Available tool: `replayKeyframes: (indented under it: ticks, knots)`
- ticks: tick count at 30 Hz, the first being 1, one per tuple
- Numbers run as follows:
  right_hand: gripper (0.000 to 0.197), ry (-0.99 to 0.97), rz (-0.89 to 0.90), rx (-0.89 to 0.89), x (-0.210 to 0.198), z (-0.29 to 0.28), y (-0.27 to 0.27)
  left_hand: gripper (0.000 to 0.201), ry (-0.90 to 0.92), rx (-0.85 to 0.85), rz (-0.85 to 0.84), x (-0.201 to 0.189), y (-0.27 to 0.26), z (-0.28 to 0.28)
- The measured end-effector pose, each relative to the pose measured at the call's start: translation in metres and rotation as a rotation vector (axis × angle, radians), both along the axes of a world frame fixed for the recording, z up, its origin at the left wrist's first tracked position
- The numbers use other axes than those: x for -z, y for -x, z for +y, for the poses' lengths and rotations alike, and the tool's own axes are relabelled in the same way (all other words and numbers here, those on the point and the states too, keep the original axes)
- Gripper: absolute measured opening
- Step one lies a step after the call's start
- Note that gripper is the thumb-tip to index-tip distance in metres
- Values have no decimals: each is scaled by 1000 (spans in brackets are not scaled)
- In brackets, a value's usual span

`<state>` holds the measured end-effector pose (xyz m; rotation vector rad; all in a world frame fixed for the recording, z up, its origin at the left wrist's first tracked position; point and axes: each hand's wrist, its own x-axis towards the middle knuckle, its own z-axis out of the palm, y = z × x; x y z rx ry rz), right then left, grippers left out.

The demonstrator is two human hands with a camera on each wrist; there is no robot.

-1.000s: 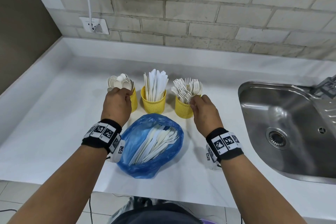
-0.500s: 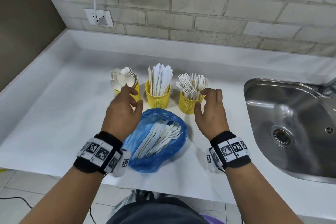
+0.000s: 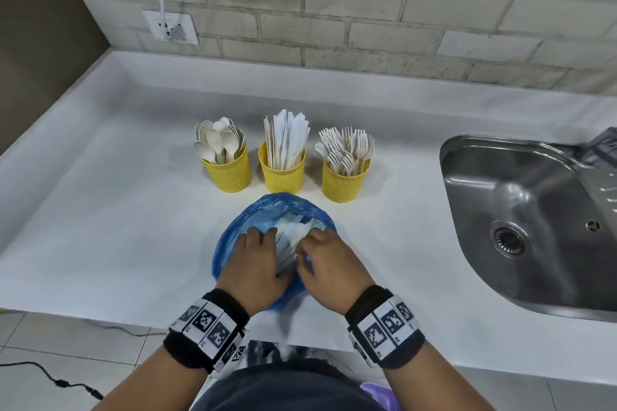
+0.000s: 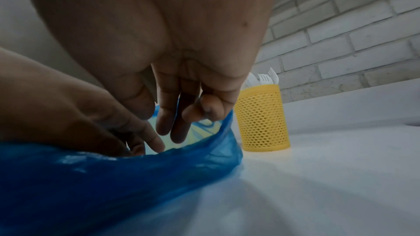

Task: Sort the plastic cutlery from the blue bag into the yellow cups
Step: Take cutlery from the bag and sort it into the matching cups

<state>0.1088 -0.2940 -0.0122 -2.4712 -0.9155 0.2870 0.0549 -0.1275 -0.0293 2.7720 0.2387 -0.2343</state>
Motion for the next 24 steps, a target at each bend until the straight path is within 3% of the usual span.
replayKeyframes:
  ticks: [4,10,24]
  knots:
    - [23,61,16,-13,1,-10,-2,84,-133,-16,61,1,-3,-6]
    - [22,167,83,6,3,-16,-6,96,-217,-47,107,3,-13,-11]
    - [19,278,167,49,9,-18,-12,83,-133,-114,189,14,-36,-21]
